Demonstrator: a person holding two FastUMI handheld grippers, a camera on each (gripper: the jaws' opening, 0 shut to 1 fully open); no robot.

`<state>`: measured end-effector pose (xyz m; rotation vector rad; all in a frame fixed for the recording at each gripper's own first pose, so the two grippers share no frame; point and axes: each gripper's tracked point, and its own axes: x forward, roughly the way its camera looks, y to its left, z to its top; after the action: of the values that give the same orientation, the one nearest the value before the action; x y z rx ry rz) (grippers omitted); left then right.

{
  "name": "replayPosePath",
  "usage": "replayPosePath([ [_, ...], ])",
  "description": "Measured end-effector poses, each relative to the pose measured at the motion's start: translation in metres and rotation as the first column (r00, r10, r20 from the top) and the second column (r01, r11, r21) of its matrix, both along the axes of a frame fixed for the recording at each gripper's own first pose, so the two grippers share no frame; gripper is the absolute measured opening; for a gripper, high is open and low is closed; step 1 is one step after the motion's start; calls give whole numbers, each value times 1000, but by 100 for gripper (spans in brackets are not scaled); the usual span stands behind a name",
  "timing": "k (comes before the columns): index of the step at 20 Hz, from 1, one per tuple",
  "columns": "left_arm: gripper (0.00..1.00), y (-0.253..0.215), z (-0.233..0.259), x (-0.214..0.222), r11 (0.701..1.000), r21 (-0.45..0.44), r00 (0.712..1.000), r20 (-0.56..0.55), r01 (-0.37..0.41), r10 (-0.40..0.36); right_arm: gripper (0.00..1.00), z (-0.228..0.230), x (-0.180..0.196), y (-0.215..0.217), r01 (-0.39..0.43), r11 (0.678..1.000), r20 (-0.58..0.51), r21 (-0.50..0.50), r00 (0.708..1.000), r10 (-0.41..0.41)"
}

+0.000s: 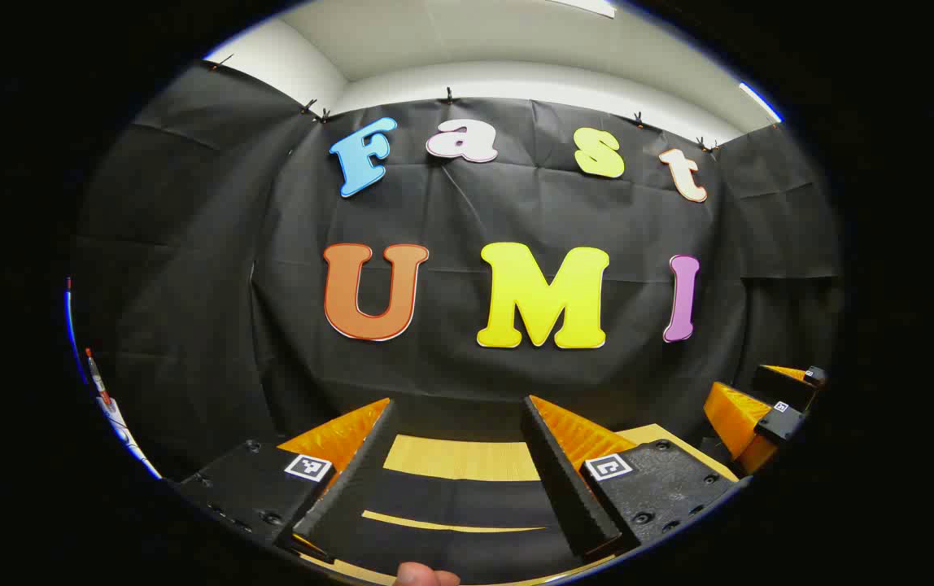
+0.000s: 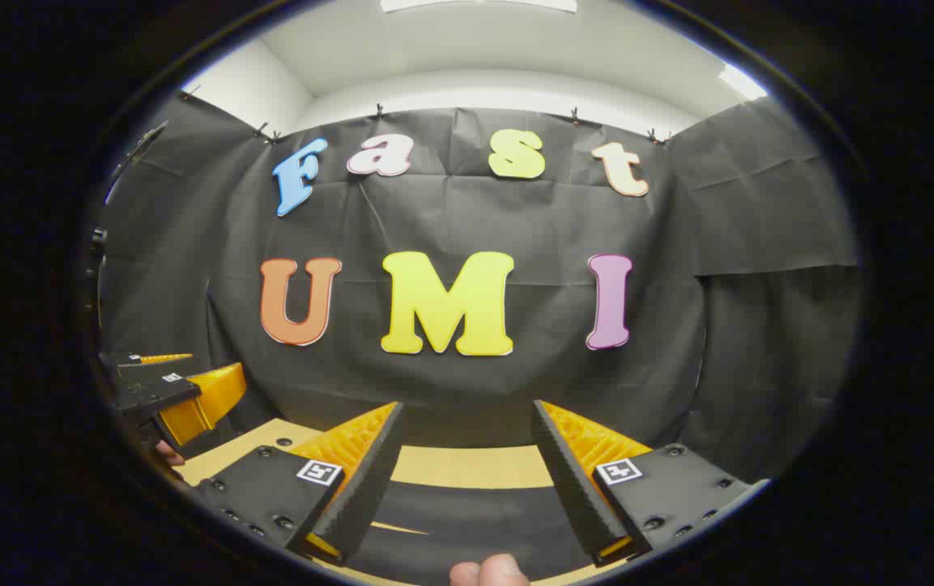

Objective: Grasp the waist and the cuffs of the jeans and fold them to make the two legs overlap; first hold the waist and fold one-third of the jeans toward the cuffs, then hold the cuffs and fold the remaining one-third in the same direction to finish folding.

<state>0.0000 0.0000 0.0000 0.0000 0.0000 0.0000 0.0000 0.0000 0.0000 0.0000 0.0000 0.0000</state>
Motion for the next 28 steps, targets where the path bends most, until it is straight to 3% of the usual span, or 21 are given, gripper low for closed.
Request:
replayPosePath([
  [9,100,4,0,18,1000,23,1000,16,-2,2,96,-1,21,4,-5,1000,1,-11,1000,5],
  [12,97,6,0,24,1000,19,1000,23,-11,11,96,2,29,5,-13,1000,7,-15,1000,13],
  [20,97,3,-15,34,1000,7,1000,-10,-12,12,97,-9,38,-16,-1,1000,-27,-6,1000,1],
  [24,97,5,-34,36,1000,-7,997,-73,-17,16,96,-21,40,-46,-15,1000,-69,-19,998,14],
  [28,97,28,-55,32,996,-23,987,-133,-91,87,96,-47,38,-119,23,999,-146,-25,989,-27],
])
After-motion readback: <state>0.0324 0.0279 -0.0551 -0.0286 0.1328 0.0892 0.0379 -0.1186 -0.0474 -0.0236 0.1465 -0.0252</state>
